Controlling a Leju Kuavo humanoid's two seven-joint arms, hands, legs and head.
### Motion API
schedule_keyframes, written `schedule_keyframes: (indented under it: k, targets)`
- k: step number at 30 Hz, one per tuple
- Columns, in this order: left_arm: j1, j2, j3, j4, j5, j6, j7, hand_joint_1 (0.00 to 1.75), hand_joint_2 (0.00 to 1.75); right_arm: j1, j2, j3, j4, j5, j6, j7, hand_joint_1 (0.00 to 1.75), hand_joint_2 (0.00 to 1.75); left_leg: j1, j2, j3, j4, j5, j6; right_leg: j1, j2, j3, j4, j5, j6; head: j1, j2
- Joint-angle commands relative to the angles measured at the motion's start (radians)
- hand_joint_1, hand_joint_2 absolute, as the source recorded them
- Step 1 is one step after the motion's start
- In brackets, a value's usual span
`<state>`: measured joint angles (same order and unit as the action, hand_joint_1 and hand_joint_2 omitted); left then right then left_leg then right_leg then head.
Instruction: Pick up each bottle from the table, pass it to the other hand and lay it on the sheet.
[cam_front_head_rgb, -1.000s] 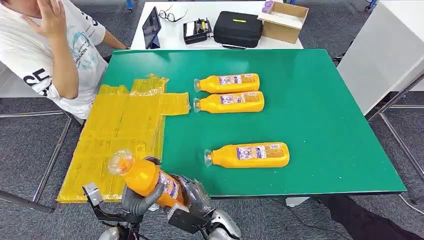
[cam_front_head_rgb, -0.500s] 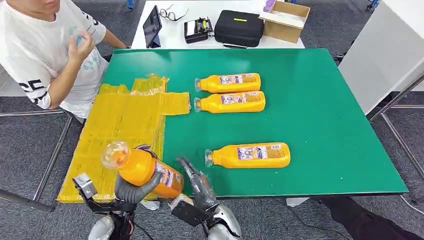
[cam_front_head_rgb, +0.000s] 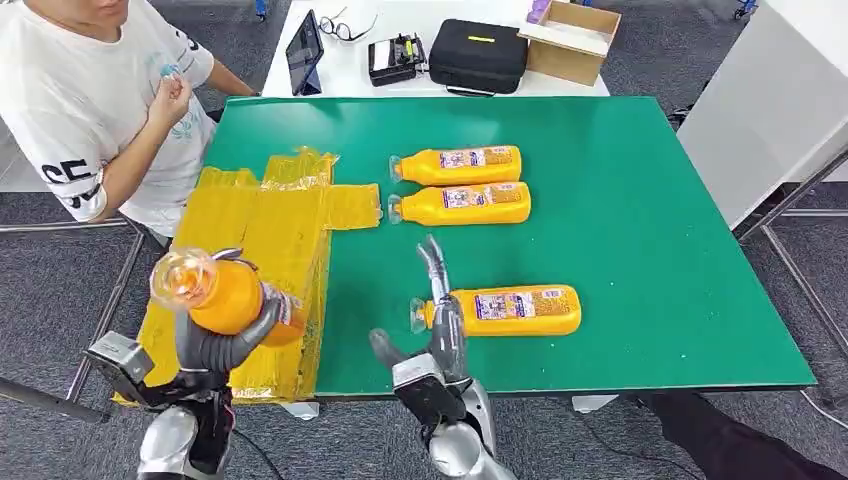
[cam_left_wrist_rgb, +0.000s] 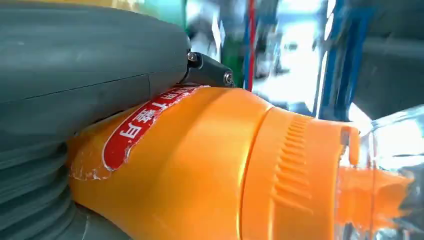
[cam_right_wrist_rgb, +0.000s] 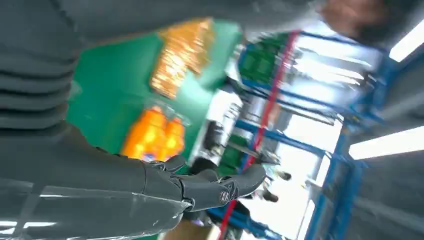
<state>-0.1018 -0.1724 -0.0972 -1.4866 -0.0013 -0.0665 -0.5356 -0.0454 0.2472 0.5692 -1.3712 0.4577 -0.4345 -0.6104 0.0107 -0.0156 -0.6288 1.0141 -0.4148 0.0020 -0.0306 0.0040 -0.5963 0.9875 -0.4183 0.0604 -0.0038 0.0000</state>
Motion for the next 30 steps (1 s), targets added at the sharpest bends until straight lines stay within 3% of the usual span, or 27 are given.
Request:
schedule_keyframes:
  k: [1, 5, 9, 14, 16, 20, 21, 30]
  targets:
    - [-0.316, 0.121, 0.057, 0.366, -0.716, 0.531, 0.056, 1.75, 1.75, 0.005, -0.037, 0.006, -0.270, -0.116, -0.039, -0.066, 0.00, 0.00, 0.001, -0.003, 0.001, 0.000, 0.001, 0.000, 0.002, -0.005, 0.002, 0.000, -0.001, -0.004, 0.000, 0.000]
    - [-0.476, 0.195, -0.010, 0.765, -1.079, 0.630, 0.155, 1.75, 1.75, -0.021, -0.057, 0.051, -0.303, -0.125, -0.066, -0.054, 0.00, 0.00, 0.001, -0.004, 0.005, -0.002, 0.002, 0.000, 0.002, -0.006, 0.007, -0.002, -0.001, -0.004, 0.000, 0.000]
    - [-0.573, 0.242, -0.078, 0.997, -1.210, 0.493, 0.204, 1.75, 1.75, -0.031, -0.065, 0.058, -0.268, -0.143, -0.033, -0.048, 0.00, 0.00, 0.001, -0.001, 0.003, -0.001, 0.002, -0.001, 0.001, -0.002, 0.004, -0.001, 0.000, -0.002, 0.000, 0.000]
    - [-0.579, 0.284, -0.119, 1.050, -1.278, 0.445, 0.238, 1.75, 1.75, -0.027, -0.058, 0.057, -0.204, -0.156, 0.011, -0.059, 0.00, 0.00, 0.001, 0.002, 0.004, -0.001, 0.001, -0.001, 0.001, 0.001, 0.004, -0.001, 0.000, -0.002, 0.000, 0.000]
    - [-0.566, 0.268, -0.045, 1.059, -1.172, 0.362, 0.153, 1.75, 1.75, -0.028, -0.049, 0.055, -0.188, -0.157, 0.022, -0.066, 0.00, 0.00, 0.001, 0.002, 0.004, -0.001, 0.001, -0.001, 0.002, 0.001, 0.004, -0.001, 0.000, -0.003, 0.000, 0.000]
    - [-0.552, 0.262, -0.037, 1.058, -1.158, 0.354, 0.140, 1.75, 1.75, -0.027, -0.043, 0.053, -0.188, -0.162, 0.022, -0.068, 0.00, 0.00, 0.001, 0.002, 0.003, -0.001, 0.001, -0.001, 0.001, 0.002, 0.003, -0.001, 0.000, -0.002, 0.000, 0.000]
    - [-0.545, 0.261, -0.040, 1.054, -1.156, 0.336, 0.142, 1.75, 1.75, -0.022, -0.035, 0.045, -0.190, -0.189, 0.033, -0.064, 0.00, 1.75, 0.002, 0.003, 0.005, -0.001, 0.000, -0.001, 0.002, 0.002, 0.005, -0.001, -0.001, -0.003, 0.000, 0.000]
    - [-0.525, 0.262, -0.029, 1.047, -1.125, 0.307, 0.121, 1.75, 1.75, -0.030, -0.025, 0.045, -0.139, -0.201, 0.056, -0.047, 0.00, 1.75, 0.001, 0.002, 0.003, -0.001, 0.001, -0.001, 0.001, 0.002, 0.004, -0.001, 0.000, -0.003, 0.000, 0.000]
